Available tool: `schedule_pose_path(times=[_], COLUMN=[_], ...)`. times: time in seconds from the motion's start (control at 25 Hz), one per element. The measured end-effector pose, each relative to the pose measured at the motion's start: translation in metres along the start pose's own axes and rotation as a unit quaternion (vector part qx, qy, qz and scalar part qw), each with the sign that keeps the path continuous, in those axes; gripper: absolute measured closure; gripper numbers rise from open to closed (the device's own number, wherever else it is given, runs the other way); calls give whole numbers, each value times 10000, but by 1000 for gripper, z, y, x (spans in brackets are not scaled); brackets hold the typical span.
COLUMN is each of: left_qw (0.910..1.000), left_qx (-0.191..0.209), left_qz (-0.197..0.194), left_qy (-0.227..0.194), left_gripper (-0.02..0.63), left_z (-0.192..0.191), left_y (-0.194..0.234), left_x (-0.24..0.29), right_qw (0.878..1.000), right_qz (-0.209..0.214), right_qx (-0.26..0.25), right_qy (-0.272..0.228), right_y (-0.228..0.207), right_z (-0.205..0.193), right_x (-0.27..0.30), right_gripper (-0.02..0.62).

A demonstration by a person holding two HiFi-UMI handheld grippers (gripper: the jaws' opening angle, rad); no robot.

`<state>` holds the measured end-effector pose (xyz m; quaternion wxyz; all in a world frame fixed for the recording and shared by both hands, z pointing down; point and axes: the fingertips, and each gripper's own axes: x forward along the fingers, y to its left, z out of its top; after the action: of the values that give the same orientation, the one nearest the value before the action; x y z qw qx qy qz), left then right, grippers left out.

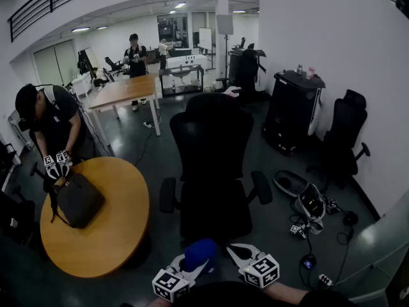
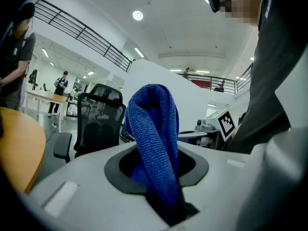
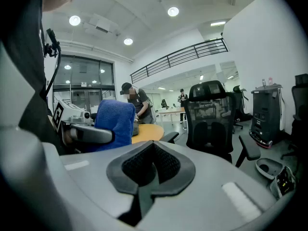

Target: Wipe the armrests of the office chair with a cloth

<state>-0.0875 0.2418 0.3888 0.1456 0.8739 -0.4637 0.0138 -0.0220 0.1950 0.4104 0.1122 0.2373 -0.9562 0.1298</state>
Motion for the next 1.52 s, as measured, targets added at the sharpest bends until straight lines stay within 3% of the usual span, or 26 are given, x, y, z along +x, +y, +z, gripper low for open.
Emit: schedule_pose_path(times=[0.72, 1.52], left_qw=[10000, 9995], left_qx=[-75, -268], left_qz=[-9, -94], left_qy=[36, -150], left_gripper=[474, 475], left_z=[-6, -5], left_y=[8, 56], left_x=[-5, -36], right_qw=[10000, 9996], right_qz=[24, -159], right_qx=[82, 103], right_qy=[52, 213], right_y=[3, 30], right_z=[-7, -5], right_x=[9, 54], right_gripper=[591, 591])
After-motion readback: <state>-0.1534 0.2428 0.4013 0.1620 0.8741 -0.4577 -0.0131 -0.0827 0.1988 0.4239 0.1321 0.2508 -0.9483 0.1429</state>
